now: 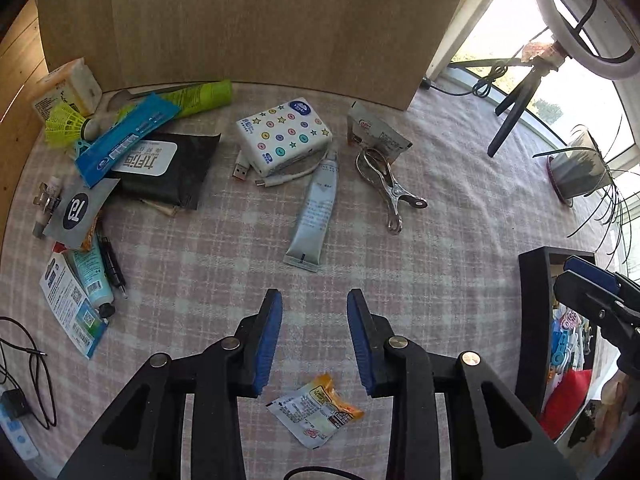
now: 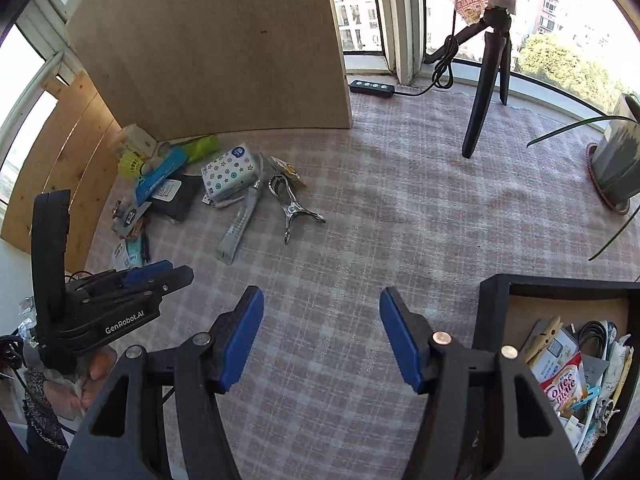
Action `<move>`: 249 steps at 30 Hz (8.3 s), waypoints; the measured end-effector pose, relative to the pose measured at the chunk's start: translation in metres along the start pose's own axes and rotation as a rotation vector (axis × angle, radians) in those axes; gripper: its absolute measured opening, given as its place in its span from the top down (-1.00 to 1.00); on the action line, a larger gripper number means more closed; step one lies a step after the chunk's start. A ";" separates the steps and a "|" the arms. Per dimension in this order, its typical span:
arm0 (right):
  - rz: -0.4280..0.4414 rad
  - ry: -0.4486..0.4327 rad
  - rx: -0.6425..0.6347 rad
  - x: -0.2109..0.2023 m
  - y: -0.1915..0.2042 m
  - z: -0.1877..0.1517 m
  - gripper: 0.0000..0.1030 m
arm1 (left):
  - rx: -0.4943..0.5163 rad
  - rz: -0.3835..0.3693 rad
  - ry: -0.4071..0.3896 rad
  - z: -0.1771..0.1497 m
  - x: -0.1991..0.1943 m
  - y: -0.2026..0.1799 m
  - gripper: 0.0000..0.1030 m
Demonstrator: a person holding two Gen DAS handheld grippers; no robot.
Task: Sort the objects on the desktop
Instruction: 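Grasp the grey tube with the left tool while the right grasps the metal clip, then carry the grey tube and metal clip to the black tray and release both, then grasp the blue wet-wipe packet with the left tool while the right grasps the polka-dot tissue pack, then release the blue packet onto the black pouch while the right sets down the tissue pack, then grasp the black wipes pouch with both tools together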
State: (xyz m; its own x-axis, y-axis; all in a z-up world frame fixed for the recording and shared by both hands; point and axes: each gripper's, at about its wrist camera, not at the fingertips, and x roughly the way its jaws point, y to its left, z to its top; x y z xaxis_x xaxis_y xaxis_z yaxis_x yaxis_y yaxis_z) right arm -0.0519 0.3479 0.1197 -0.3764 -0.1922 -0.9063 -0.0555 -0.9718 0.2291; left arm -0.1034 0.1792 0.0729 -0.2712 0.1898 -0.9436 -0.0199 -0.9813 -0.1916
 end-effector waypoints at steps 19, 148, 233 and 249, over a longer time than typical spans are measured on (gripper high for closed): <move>0.055 0.164 -0.066 0.122 0.015 0.071 0.04 | -0.009 -0.009 0.085 0.059 0.079 0.005 0.46; -0.044 -0.127 0.255 -0.079 -0.145 -0.072 0.02 | 0.308 -0.094 -0.032 0.000 -0.023 -0.172 0.41; 0.154 0.232 -0.206 0.104 0.078 -0.025 -0.02 | -0.157 -0.070 0.036 -0.100 -0.003 0.068 0.34; 0.265 0.305 -0.151 0.135 0.104 -0.012 0.02 | -0.126 -0.066 0.017 -0.090 0.011 0.048 0.34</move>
State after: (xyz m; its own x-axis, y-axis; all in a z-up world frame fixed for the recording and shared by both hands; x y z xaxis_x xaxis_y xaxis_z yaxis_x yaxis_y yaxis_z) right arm -0.0971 0.2196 0.0167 -0.0677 -0.4475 -0.8917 0.1506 -0.8881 0.4343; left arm -0.0203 0.1370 0.0287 -0.2570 0.2551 -0.9321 0.0841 -0.9550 -0.2845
